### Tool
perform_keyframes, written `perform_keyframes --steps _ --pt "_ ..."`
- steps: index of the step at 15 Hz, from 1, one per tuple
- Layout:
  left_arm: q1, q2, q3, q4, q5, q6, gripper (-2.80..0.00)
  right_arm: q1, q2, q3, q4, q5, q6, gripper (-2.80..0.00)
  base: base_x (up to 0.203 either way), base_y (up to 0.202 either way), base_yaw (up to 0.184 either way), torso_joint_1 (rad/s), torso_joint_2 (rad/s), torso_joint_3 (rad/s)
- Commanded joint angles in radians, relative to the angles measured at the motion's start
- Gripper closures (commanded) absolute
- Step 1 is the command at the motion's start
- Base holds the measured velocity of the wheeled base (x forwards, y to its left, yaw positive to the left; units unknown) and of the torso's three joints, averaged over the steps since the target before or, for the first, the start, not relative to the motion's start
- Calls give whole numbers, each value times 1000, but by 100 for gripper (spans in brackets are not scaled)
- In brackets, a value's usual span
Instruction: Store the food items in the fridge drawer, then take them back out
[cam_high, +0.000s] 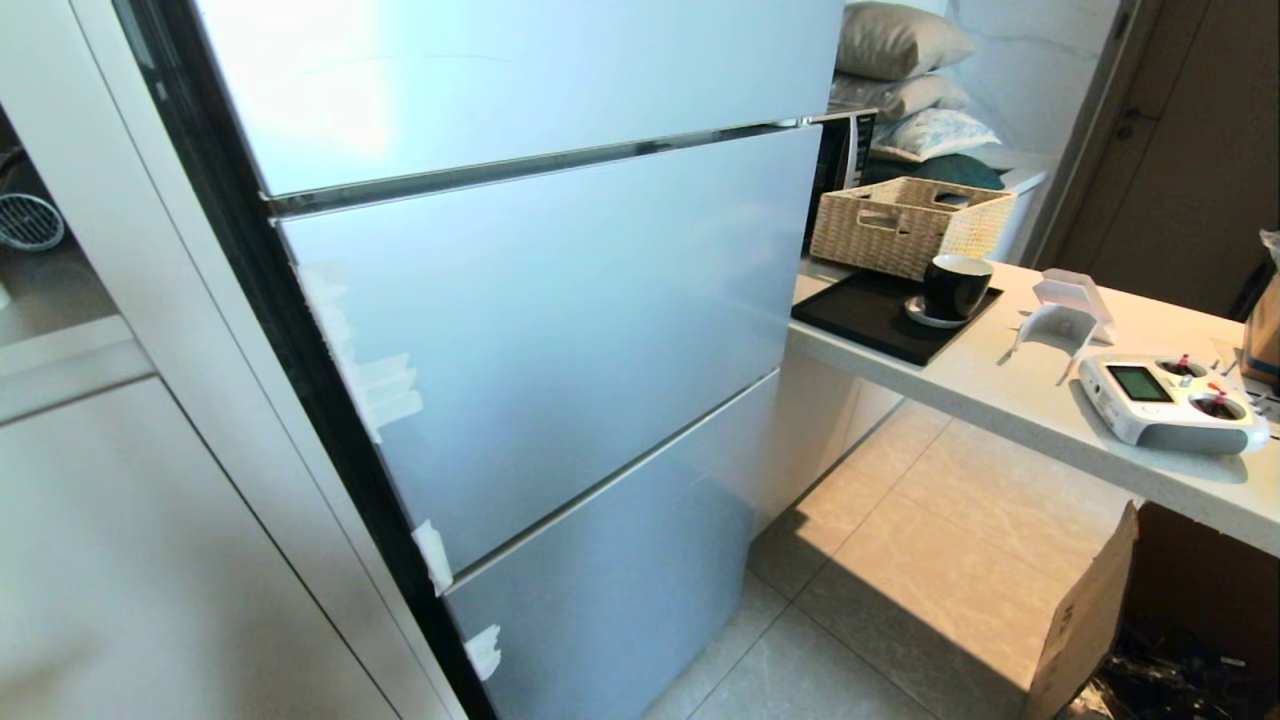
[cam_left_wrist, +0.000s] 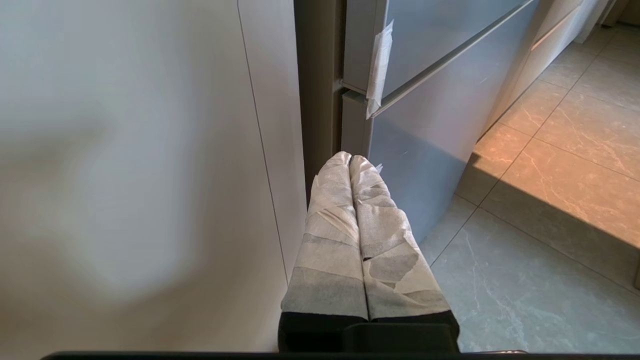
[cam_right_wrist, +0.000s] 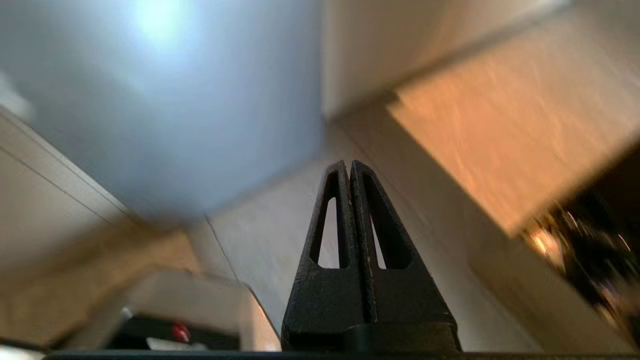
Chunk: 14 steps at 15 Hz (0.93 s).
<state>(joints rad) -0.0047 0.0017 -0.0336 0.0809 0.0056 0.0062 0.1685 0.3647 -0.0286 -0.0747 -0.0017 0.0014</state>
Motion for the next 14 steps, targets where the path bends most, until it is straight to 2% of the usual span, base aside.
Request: perform_keyframes --steps 1,3,6,7,9,14 --pt "0 1 0 0 1 0 0 -61 -91 27 68 1 -27 0 0 0 0 0 0 0" --pt "0 1 0 0 1 0 0 -156 -122 29 71 17 -95 0 0 0 0 0 0 0" --pt "0 1 0 -1 1 1 0 -161 -319 29 73 35 -115 0 0 0 0 0 0 0" --pt "0 1 0 -1 1 0 0 -161 -362 29 74 38 -106 0 0 0 0 0 0 0" --pt "0 1 0 0 1 0 0 -161 -365 28 73 14 -27 0 0 0 0 0 0 0" --pt "0 1 0 0 1 0 0 -162 -365 27 73 1 -11 0 0 0 0 0 0 0"
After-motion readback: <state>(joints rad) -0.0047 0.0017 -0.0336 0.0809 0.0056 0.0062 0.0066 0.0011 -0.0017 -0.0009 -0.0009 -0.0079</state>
